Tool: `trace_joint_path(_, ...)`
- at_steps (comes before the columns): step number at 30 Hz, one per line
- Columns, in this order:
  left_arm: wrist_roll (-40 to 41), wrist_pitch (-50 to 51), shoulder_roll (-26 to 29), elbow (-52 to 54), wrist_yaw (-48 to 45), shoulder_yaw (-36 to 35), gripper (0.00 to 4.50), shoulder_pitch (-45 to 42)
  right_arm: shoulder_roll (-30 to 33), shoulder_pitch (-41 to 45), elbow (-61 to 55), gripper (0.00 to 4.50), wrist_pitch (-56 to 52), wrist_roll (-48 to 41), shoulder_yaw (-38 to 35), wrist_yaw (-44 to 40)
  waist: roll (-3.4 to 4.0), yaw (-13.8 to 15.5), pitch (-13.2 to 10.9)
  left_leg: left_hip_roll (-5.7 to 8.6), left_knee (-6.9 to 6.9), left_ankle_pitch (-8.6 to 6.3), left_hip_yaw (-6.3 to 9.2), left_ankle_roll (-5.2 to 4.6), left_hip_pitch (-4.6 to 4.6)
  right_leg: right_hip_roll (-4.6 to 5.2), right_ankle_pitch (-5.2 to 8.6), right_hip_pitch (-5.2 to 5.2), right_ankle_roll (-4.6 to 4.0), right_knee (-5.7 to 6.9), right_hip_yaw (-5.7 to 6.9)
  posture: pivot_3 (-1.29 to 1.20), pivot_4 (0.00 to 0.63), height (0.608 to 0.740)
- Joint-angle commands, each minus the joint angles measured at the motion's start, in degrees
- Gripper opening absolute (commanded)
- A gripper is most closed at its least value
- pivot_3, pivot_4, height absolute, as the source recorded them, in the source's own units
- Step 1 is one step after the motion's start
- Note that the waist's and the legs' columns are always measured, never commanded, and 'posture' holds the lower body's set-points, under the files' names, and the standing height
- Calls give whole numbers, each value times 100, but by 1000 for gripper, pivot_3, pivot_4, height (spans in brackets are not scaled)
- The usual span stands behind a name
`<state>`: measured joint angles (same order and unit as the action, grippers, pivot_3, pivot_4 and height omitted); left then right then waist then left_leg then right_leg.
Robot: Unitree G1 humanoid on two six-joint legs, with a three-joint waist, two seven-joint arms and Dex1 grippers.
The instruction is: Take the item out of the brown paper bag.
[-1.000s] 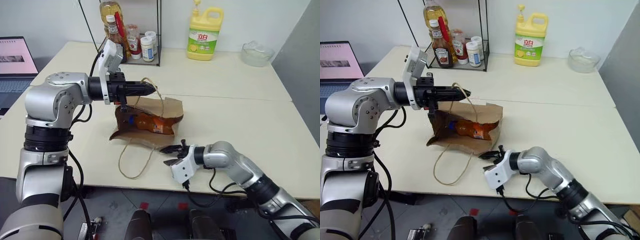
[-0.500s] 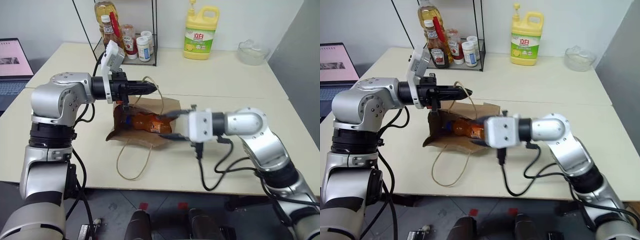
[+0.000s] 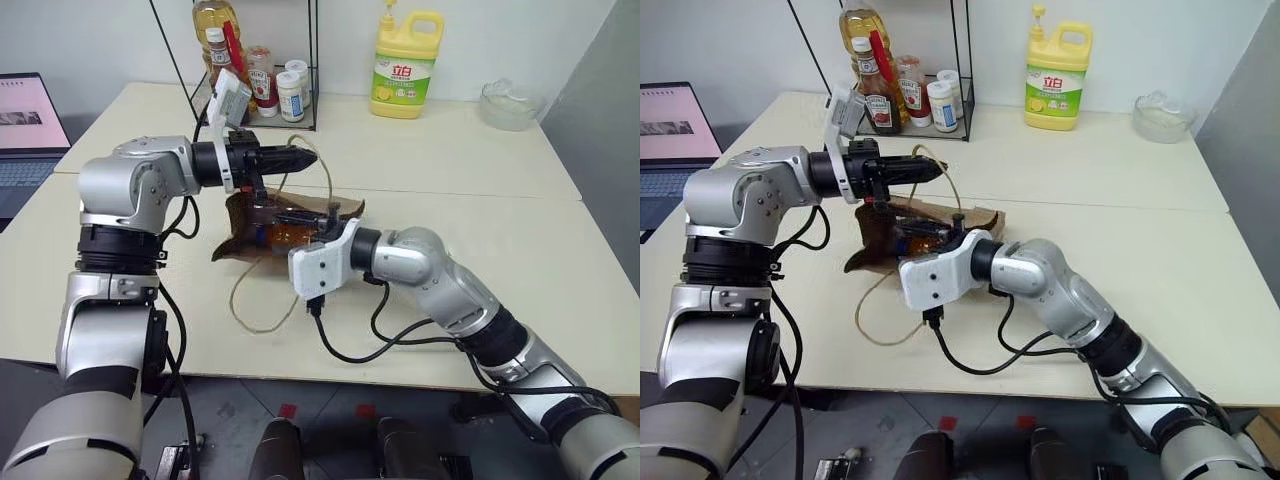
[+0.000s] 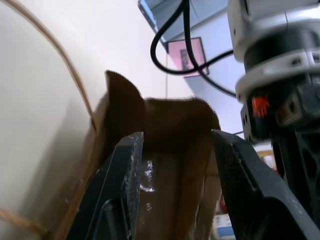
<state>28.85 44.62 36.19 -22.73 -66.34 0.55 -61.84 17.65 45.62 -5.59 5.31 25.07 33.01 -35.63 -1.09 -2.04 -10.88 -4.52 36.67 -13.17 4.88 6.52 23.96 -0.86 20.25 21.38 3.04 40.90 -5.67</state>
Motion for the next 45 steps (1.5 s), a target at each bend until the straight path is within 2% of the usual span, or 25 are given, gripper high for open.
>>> trace_joint_path(1, -9, -42, -11, -93, 36, -160, 0, -270, -42, -20, 123, 2226, 509, 333, -64, 456, 0, 1, 0, 0, 0, 0, 0, 0, 0, 0, 0, -1, 0, 0, 0, 0, 150, 740)
trace_joint_path(4, -8, -57, -15, -139, 31, -156, 0, -302, -40, -52, 279, 2226, 607, 464, 2, 404, 0, 0, 0, 0, 0, 0, 0, 1, 0, 1, 0, -1, 0, 0, 0, 0, 150, 740)
trace_joint_path(7, 10, -68, -11, -92, -5, -143, 0, -284, -155, -41, 398, 2226, 224, 362, 85, -90, 0, -6, 0, 0, -1, 0, 0, 1, -1, 1, 0, -1, 0, 0, 0, 0, 150, 740)
trace_joint_path(10, 82, -12, -3, 21, -14, -190, 0, -263, -361, 156, 273, 2226, 257, 111, -287, 86, 0, -28, 0, 0, -1, 1, 1, 2, -1, 0, 0, -1, 0, 1, 0, 0, 150, 740)
trace_joint_path(19, 416, 576, 253, 527, -238, -345, 0, -110, -18, 98, -76, 2226, 834, -523, -690, -264, 0, -40, 0, 0, -2, 2, 1, 3, -1, 2, 0, -4, 0, -1, 2, 0, 150, 740)
trace_joint_path(29, 755, 1069, 383, 1065, -245, -410, 0, 98, -3, 151, 431, 2226, 1398, 70, -318, -172, 0, -107, 0, 0, -3, 2, 1, 3, -1, 1, 0, -3, 0, 2, 2, 0, 150, 740)
trace_joint_path(33, 819, 1143, 372, 1164, -225, -393, 0, 145, -67, 190, 710, 2226, 888, 387, -20, -578, 0, -109, 0, -1, -3, 2, 1, 3, -2, 2, 0, -3, 0, 1, 1, 0, 150, 740)
trace_joint_path(37, 870, 1168, 356, 1246, -226, -373, 0, 178, -211, 253, 983, 2226, 510, 675, 79, -600, 0, -109, 0, -1, -3, 3, 1, 4, -2, 1, 0, -3, 0, 2, 1, 0, 150, 740)
trace_joint_path(45, 885, 1163, 345, 1392, -251, -343, 0, 269, -365, 299, 1195, 2226, -369, 679, 143, -1234, 0, -92, 0, 0, -2, 3, 2, 6, -3, 2, 0, -5, 0, 2, 2, 0, 150, 740)
